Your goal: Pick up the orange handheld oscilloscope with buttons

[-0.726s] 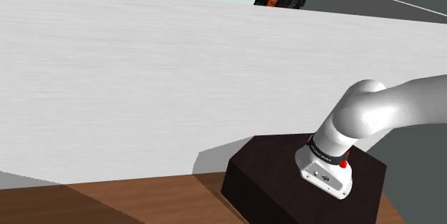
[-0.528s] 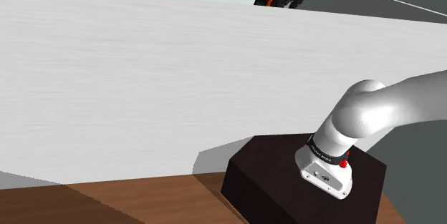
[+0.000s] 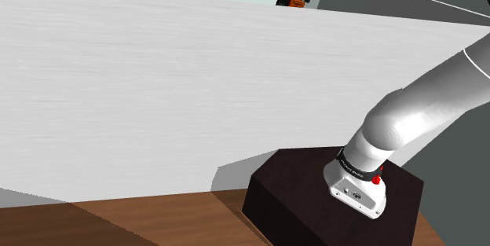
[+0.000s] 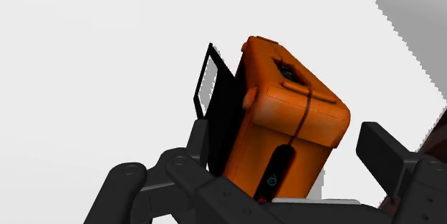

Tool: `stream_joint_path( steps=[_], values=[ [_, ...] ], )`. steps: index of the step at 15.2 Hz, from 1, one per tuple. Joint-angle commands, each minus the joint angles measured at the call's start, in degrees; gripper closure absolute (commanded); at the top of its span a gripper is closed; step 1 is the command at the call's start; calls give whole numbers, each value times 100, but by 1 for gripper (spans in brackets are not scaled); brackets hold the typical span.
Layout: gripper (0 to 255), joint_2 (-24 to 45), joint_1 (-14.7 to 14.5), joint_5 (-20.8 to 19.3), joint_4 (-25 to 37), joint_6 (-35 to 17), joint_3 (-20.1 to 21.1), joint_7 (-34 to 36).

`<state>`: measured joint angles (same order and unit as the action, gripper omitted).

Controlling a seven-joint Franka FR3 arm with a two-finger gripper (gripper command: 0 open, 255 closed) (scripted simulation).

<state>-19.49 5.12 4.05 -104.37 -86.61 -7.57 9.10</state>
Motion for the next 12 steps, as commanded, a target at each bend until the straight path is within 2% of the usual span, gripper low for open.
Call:
stream_joint_path(
  steps=[1, 2, 3, 10, 12],
  values=[
    [0, 626, 102, 281, 773, 369, -235, 136],
    [0, 928, 157, 438, 1136, 541, -348, 209],
    [0, 956, 164, 453, 1169, 557, -357, 215],
    [0, 746, 169, 410, 345, -58, -329, 152],
    [0, 745, 169, 410, 345, -58, -329, 152]
  ],
)
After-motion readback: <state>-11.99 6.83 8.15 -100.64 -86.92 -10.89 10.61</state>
